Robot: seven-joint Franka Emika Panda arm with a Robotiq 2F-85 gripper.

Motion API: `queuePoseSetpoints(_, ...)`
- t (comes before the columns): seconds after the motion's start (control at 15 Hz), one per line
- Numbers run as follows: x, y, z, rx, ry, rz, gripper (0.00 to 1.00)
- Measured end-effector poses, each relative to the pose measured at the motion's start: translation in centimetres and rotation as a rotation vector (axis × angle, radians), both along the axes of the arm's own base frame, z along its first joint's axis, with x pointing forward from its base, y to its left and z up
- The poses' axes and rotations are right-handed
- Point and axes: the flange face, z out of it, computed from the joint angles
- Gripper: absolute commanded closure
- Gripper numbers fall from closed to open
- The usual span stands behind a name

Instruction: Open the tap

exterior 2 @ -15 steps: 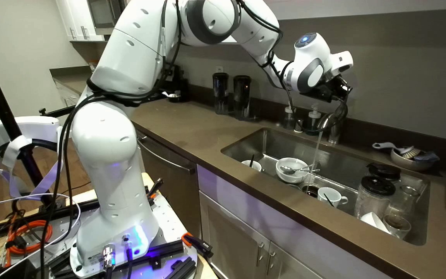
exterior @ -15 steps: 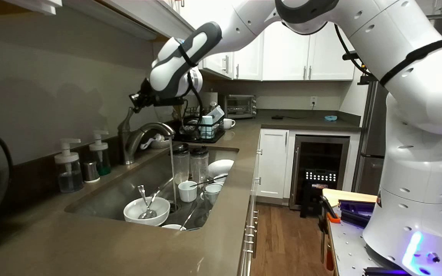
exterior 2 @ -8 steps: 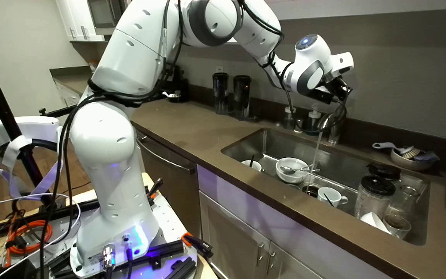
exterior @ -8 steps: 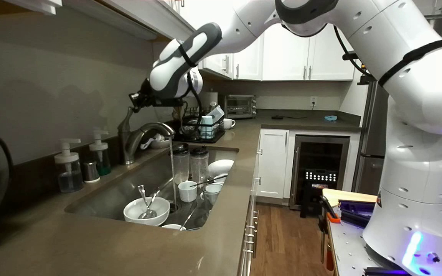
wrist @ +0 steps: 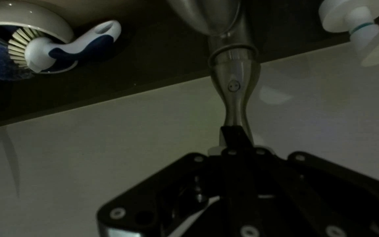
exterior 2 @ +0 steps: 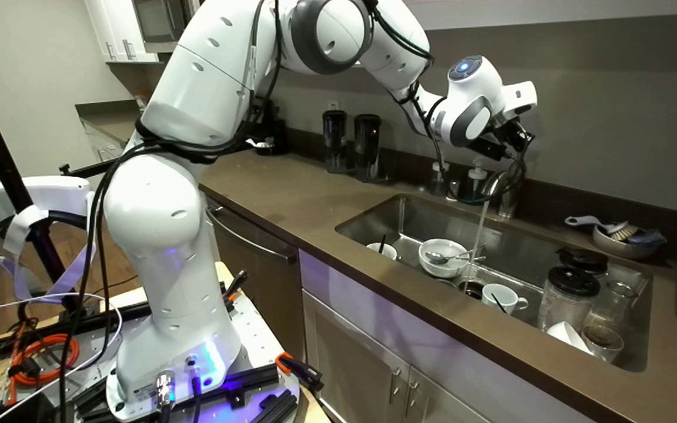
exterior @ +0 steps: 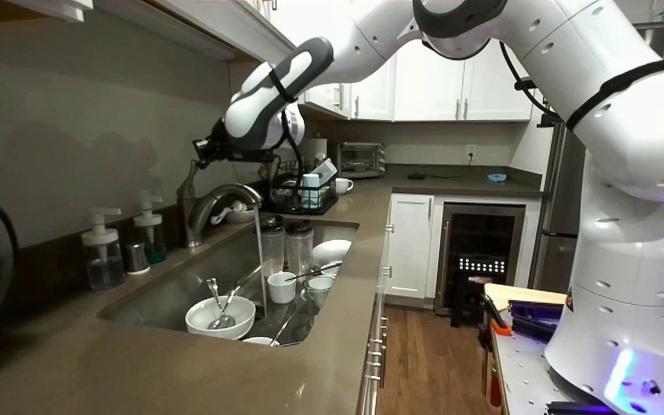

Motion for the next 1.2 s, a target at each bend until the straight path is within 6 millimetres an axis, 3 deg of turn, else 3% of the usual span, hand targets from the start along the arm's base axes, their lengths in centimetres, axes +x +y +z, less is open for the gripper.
queuePoseSetpoints(1.2,0.12,0.86,0.00,0.009,-0.008,0.012,0.97)
